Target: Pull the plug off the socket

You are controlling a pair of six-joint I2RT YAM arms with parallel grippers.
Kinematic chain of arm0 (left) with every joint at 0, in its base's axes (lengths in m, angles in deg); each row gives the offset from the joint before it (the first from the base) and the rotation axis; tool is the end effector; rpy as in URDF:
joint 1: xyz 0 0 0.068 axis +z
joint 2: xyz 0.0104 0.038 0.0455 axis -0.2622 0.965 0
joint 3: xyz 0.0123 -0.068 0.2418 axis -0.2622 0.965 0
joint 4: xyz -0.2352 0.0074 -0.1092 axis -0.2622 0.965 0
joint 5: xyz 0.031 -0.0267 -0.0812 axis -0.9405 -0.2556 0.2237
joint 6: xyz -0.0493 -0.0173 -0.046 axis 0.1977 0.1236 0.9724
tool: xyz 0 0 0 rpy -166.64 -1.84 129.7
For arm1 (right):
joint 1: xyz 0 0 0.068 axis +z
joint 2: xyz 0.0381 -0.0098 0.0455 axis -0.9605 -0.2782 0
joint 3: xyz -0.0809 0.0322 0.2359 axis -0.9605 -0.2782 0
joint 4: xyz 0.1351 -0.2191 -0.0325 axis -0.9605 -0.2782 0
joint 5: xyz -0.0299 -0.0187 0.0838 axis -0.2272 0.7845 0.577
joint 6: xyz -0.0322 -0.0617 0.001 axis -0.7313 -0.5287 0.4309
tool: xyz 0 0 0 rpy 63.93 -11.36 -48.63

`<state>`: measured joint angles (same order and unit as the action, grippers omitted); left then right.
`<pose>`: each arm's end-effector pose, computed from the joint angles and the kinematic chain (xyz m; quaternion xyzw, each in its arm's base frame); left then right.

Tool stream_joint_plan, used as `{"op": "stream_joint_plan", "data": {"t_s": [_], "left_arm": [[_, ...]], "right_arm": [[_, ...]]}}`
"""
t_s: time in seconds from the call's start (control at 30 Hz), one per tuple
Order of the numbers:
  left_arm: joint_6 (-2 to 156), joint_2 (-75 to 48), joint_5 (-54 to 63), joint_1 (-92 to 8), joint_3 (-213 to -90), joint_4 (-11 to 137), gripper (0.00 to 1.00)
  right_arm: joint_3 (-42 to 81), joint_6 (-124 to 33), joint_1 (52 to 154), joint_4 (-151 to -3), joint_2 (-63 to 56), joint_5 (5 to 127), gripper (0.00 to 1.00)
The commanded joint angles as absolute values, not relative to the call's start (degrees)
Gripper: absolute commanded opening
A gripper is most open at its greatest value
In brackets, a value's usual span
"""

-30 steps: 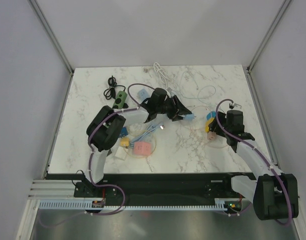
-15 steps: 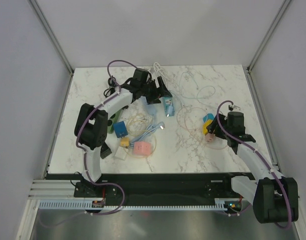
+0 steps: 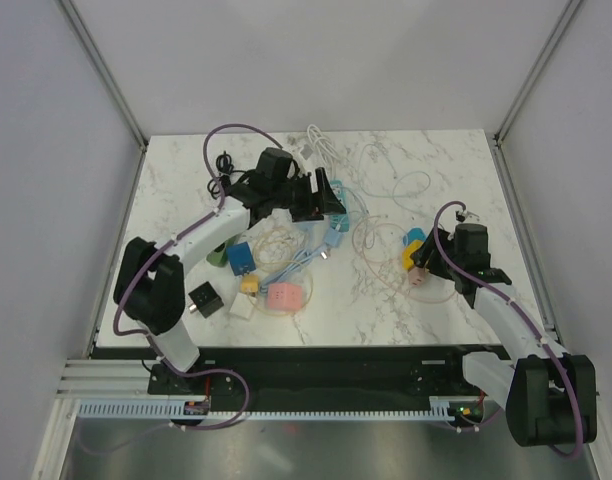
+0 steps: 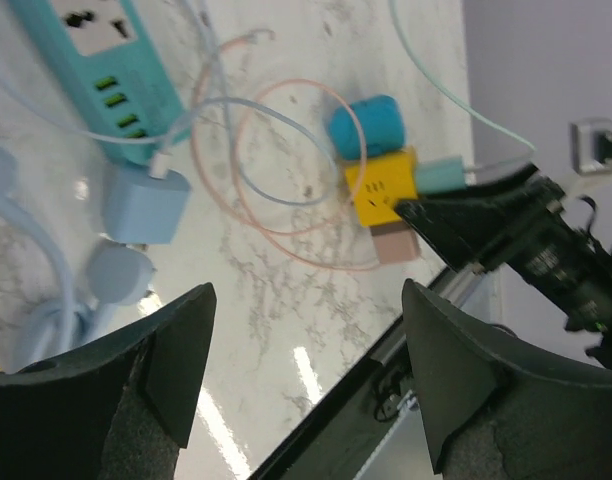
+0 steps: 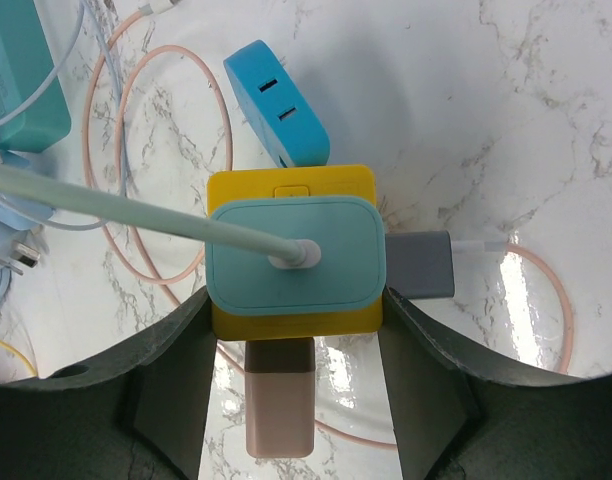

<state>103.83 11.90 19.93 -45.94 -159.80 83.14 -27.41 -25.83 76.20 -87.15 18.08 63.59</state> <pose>0.3421 -0.2300 0.2465 0.0334 0.8841 -0.3947 0.2479 0.2324 0.0149 0.1621 0.1719 0.8954 0.1437 0.3848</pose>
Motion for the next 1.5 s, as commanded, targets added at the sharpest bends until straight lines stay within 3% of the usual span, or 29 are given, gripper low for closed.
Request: {"op": "stream_joint_plan", "data": {"t_s": [0.0, 0.27, 0.5, 1.2, 1.27, 1.47], "left_arm": [[106.67, 7.48, 28.11, -49.81, -153.08, 72.23, 0.81], [112.02, 15.12, 31.37, -61.51, -154.48, 65.44, 0.83], [117.83, 20.66, 27.08, -67.14, -154.39, 61.38, 0.84], [121.00, 35.25, 23.38, -69.08, -167.74, 63.75, 0.80], [121.27, 35.78, 23.12, -69.17, -168.62, 64.37, 0.76], [121.53, 36.22, 22.68, -69.17, -168.45, 64.20, 0.52]], "right_arm": [[-27.16, -24.23, 76.05, -83.66, 19.76, 65.54, 0.00], [-27.33, -21.41, 76.05, -82.52, 20.02, 67.48, 0.00], [-28.91, -17.11, 76.05, -80.94, 21.60, 67.04, 0.00], [-30.58, -11.66, 76.05, -79.44, 23.45, 69.85, 0.00], [-30.93, -10.96, 76.05, -79.27, 23.89, 69.85, 0.00], [-31.72, -9.11, 76.05, -78.65, 24.33, 70.03, 0.00]]}}
